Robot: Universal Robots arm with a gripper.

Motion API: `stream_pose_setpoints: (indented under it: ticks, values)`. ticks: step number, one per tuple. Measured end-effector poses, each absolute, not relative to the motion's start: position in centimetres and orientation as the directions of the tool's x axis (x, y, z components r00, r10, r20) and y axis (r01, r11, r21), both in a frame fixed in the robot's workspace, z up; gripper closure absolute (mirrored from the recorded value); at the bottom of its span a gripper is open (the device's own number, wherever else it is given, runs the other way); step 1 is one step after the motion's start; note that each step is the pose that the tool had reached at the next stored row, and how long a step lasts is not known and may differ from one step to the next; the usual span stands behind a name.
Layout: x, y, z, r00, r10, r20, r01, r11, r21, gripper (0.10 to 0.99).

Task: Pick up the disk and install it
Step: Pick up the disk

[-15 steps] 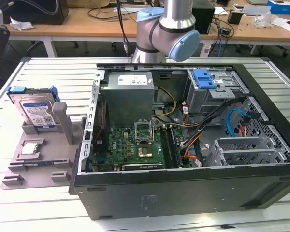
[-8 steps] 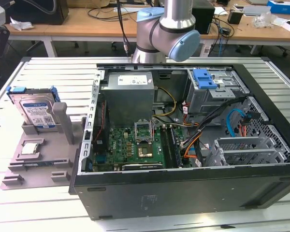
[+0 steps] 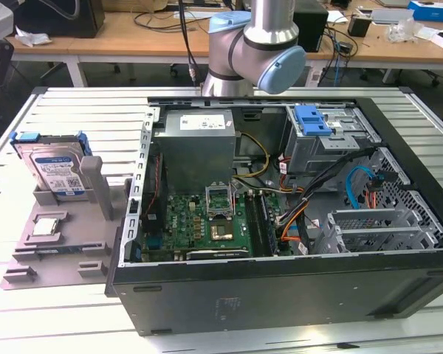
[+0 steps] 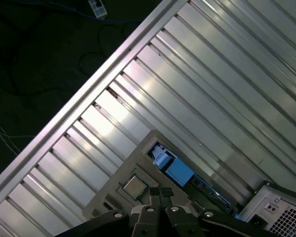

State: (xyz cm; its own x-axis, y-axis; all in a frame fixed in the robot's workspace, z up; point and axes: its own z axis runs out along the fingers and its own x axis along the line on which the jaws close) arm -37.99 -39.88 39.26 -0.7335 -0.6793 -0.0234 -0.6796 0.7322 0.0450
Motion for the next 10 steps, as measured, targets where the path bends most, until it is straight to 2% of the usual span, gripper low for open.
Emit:
stream_pose_setpoints:
  ticks: [10]
  values:
    - [-37.99, -39.88, 39.26, -0.643, -0.765, -0.023, -0.765, 0.642, 0.045, 0.980]
